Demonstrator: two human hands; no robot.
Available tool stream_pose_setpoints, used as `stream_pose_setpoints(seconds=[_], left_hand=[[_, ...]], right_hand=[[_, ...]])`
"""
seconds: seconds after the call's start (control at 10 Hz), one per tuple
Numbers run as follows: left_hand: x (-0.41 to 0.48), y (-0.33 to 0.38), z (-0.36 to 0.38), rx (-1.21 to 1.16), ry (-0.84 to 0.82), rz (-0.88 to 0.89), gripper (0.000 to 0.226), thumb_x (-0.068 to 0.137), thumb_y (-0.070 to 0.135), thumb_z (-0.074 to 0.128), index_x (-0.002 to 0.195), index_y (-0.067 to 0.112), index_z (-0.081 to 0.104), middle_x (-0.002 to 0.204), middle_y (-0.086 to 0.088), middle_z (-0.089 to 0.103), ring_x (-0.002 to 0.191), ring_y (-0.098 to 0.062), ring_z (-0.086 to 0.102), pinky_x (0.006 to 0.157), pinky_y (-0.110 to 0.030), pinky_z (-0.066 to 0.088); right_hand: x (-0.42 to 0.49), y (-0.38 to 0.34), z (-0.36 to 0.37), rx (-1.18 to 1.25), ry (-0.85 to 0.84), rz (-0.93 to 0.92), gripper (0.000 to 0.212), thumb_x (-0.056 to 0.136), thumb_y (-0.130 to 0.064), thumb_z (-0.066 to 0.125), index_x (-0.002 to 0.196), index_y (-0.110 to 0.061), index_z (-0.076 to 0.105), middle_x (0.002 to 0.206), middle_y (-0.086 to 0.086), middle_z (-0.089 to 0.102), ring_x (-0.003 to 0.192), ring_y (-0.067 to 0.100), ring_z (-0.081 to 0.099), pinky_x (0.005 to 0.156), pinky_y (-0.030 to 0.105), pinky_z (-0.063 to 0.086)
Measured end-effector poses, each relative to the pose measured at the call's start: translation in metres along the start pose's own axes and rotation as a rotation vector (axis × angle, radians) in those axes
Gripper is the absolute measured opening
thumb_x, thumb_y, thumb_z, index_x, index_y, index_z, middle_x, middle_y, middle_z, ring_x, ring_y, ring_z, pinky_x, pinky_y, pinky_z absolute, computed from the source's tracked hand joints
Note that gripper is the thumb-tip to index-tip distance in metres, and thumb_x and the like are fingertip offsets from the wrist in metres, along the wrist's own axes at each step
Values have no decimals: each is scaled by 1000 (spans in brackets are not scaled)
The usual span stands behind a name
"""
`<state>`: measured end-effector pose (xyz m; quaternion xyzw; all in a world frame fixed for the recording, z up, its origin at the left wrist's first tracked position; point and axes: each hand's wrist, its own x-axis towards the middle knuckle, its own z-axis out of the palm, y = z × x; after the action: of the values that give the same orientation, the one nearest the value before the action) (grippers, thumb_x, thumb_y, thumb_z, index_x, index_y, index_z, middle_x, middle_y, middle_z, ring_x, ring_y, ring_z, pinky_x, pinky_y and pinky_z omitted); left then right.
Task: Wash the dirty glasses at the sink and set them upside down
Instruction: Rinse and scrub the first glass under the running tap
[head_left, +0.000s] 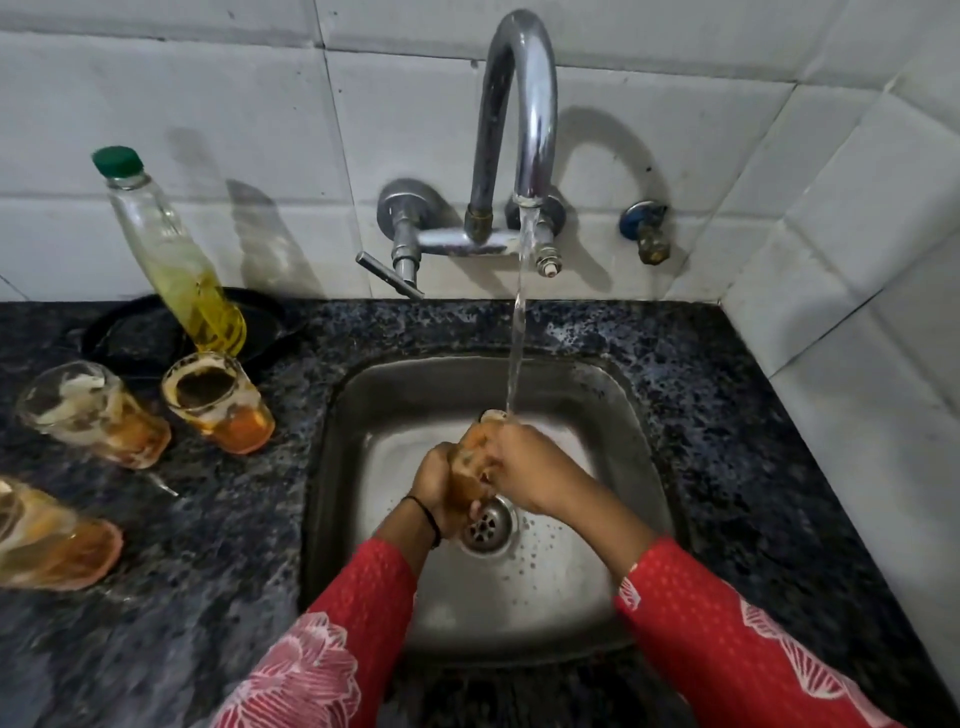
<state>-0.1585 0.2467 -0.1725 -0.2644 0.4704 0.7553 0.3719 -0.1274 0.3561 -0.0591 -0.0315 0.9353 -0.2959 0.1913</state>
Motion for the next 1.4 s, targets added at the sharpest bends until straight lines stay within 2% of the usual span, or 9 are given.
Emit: stream_pose_setpoints(seconds=[0.1,0.3,0.6,0.8,1.0,1.1,1.2,1.3,1.4], left_hand=[[4,16,-5,21,-35,-58,43,89,38,40,66,12,65,57,-5,63,49,-18,57,48,-20,43],[14,0,11,-292,-85,159,61,87,64,40,77,11,68,72,-7,65,69,-17,60,65,-26,47],[11,14,6,-37,-8,-107,67,81,69,38,66,12,71,66,-10,70,68,-24,66,70,-32,46],[15,5,13,-258,6,129,72,96,46,32,35,14,56,41,3,56,39,-9,58,43,-12,47],[4,18,-4,-181,37,-69,74,91,64,30,84,-3,61,64,-20,68,76,-30,60,71,-37,47],[5,13,-10,-215,63,-117,81,88,69,25,98,-3,61,83,-22,70,86,-32,59,81,-41,44],[3,7,-9,-237,40,-54,68,93,61,25,92,5,64,70,-16,72,73,-26,65,68,-34,50],[-2,1,-1,-222,-37,34,63,93,54,36,70,7,70,65,-11,70,66,-23,69,71,-36,48],[-2,-1,5,-146,-42,36,67,93,57,35,71,5,71,64,-11,70,67,-22,68,72,-32,49]], right_hand=[[2,24,7,-118,-30,-133,19,81,-13,63,95,-25,68,110,-2,63,94,18,63,83,35,54],[16,-1,43,939,302,251,24,82,-2,56,96,-14,71,105,12,70,97,21,66,91,42,53],[10,38,60,-296,100,-148,37,101,-20,34,132,-6,49,127,14,58,118,28,53,101,33,41],[26,-14,61,1023,255,379,21,90,1,49,106,3,62,108,23,65,96,27,60,75,27,46],[12,16,74,119,-26,-20,29,97,-35,33,111,-26,56,116,11,63,107,22,60,96,37,48],[11,27,56,-428,-150,-186,32,99,-18,35,120,-5,54,128,19,56,121,31,49,99,34,36],[20,24,63,-387,106,-223,30,93,-10,44,121,-6,54,120,19,61,116,35,53,97,38,43],[29,-2,75,917,572,205,29,94,-8,39,104,-6,66,100,10,72,105,25,61,106,39,39],[27,1,91,765,436,249,28,95,-11,38,104,2,61,84,6,66,93,19,61,111,54,31]])
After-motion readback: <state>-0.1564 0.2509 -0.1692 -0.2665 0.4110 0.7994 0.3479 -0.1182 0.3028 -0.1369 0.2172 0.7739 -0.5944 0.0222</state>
